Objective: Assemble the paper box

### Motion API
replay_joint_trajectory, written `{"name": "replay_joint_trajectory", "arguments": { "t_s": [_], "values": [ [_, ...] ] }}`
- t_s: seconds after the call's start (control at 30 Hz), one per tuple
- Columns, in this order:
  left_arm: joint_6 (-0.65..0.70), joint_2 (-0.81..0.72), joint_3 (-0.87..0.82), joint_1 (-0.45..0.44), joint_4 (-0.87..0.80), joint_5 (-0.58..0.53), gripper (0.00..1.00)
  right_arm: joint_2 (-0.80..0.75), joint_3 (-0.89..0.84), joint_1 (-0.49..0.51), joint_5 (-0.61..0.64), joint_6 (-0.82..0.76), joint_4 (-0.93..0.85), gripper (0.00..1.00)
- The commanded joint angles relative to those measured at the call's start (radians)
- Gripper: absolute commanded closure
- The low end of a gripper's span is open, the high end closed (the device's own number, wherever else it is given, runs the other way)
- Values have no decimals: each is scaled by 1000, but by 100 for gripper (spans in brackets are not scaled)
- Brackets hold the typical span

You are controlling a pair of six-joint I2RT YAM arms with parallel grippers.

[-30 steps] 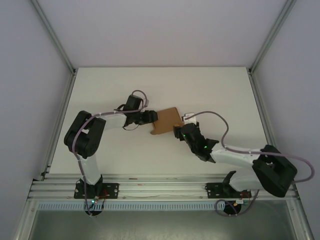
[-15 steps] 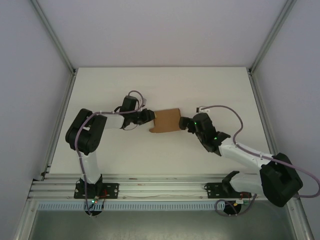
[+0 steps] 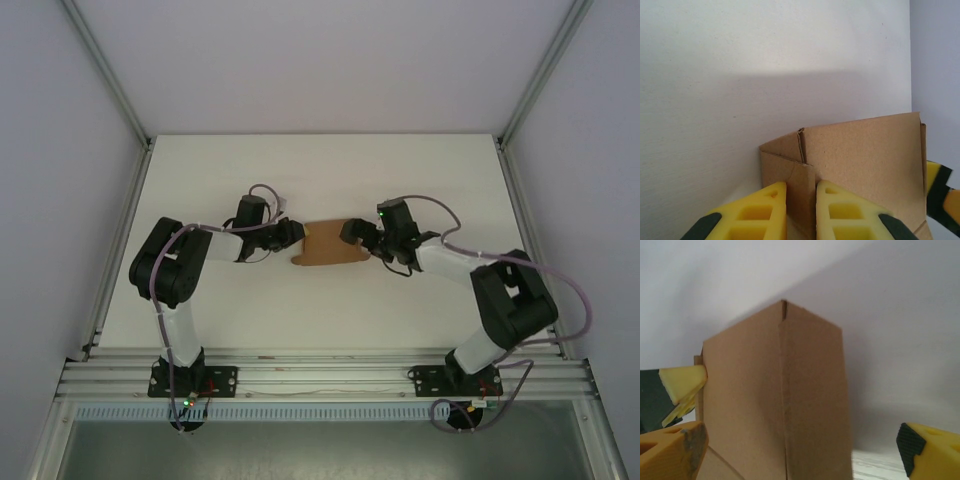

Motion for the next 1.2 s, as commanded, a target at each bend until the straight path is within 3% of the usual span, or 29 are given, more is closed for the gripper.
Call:
{"name": "replay_joint_trajectory", "arguments": {
  "t_s": [0.0, 0.17, 0.3, 0.37, 0.53, 0.63, 0.7, 0.73, 0.77, 0.93, 1.03, 1.13, 1.17],
  "values": [
    [21, 28, -39, 13, -32, -22, 82, 46, 25, -19, -152, 71, 101, 6],
    [19, 36, -51, 21, 3, 1, 82, 121, 40, -34, -283, 125, 212, 11],
    [34, 26, -59, 22, 36, 12, 80, 144, 39, -46, -339, 174, 298, 27],
    [42, 20, -59, 22, 68, 24, 76, 142, 37, -54, -351, 185, 321, 31],
    [68, -19, -34, 21, 103, 50, 63, 129, 50, -59, -366, 191, 297, 55],
    [100, -71, -19, 20, 112, 46, 50, 117, 59, -61, -361, 194, 254, 59],
    [140, -116, 6, 20, 76, 27, 23, 105, 62, -64, -355, 197, 225, 59],
    [184, -140, 21, 20, 43, 21, 6, 98, 62, -64, -348, 207, 217, 58],
    [246, -171, 39, 18, -4, 13, 0, 86, 62, -67, -339, 223, 199, 57],
    [713, -337, 74, -49, -206, -74, 0, 43, 101, -97, -296, 344, 11, 58],
    [1028, -425, 103, -126, -390, -109, 0, 45, 156, -119, -356, 384, -126, 57],
    [1325, -469, 145, -187, -619, -104, 0, 37, 168, -130, -408, 452, -173, 49],
    [1410, -474, 148, -205, -675, -113, 0, 37, 169, -134, -429, 481, -175, 52]
  ]
}}
